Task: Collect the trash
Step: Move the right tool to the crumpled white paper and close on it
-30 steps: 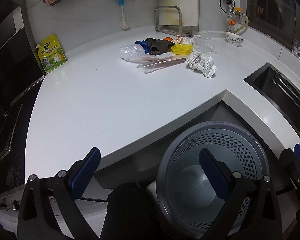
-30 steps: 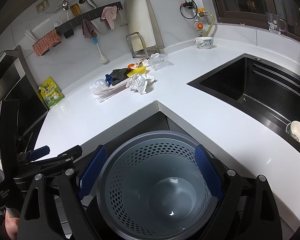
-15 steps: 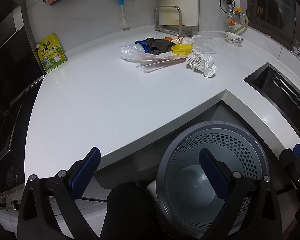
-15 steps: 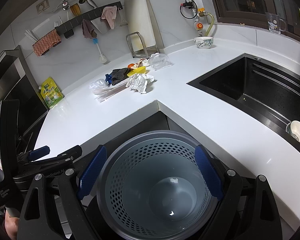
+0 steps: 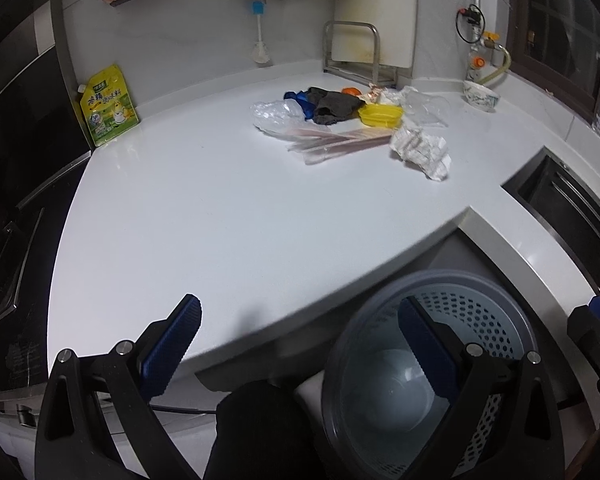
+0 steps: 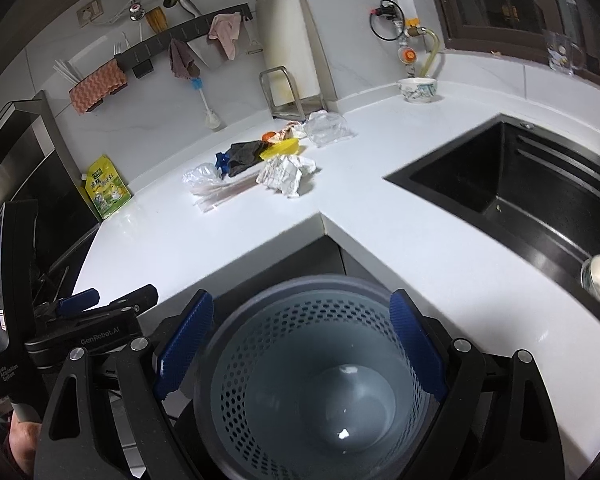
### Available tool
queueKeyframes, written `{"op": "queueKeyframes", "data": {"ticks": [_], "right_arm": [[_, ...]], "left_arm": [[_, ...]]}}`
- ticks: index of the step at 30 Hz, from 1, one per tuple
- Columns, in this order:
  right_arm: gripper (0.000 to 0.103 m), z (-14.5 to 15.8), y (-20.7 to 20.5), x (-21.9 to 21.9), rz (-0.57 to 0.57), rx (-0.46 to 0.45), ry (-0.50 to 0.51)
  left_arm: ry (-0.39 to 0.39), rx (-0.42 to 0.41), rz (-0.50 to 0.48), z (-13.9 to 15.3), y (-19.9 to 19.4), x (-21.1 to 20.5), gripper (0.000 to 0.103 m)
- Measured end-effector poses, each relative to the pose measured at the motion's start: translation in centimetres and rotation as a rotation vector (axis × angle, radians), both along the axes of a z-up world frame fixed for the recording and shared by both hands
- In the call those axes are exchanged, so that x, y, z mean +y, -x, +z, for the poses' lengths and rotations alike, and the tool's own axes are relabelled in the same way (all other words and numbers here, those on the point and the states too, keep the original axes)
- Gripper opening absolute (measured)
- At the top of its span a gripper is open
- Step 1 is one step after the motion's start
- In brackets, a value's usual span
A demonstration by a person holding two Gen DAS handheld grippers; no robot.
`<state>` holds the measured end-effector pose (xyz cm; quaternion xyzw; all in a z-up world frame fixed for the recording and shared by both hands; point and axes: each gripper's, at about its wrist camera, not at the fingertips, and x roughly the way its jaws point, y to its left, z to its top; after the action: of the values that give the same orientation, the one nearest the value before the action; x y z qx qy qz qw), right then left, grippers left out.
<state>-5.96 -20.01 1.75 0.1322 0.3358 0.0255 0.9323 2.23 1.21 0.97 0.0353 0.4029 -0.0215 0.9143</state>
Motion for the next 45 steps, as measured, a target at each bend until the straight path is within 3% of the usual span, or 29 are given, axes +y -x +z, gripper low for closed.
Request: {"op": "queueKeyframes", "data": {"ticks": [9,18,25,36,42,44,45], "right_arm": [[0.086,0.1,-7.5,-0.1,0.081,0.0,0.034],[0.086,0.1,-16.8,0.1,0.14,0.018,0.076],[0.086,-1.6,-21.9,1.7,0.202,0.051,0.117],[0.086,-4.3,-27.1,3.5,0.262,0.127,0.286],[0.085,-4.6,-27.4,4.0,0.282,0.117,0.306],[0.081,-4.5,-27.2,4.2,0.293,0.105,0.303],[0.069,-4.5,-27.2,4.3,0.298,0.103,0.302]], "left_arm": [[0.007,-0.103,-0.003,1.3,-5.4,1.5,0.097],[0.025,-0.118,-0.053,1.1,-11.5,1.4,0.097],[0.074,-0.118,-0.076,0.4,-14.3,0.9,0.097],[0.11,-0.077,-0.021,-1.2,-16.2,2.6,0.097],[0.117,-0.063,-0.016,-1.4,-16.7,2.9,0.097],[0.114,-0.064,-0.015,-1.4,-16.7,2.9,0.097],[0.111,-0.064,-0.013,-1.4,-16.8,2.9,0.097]]}}
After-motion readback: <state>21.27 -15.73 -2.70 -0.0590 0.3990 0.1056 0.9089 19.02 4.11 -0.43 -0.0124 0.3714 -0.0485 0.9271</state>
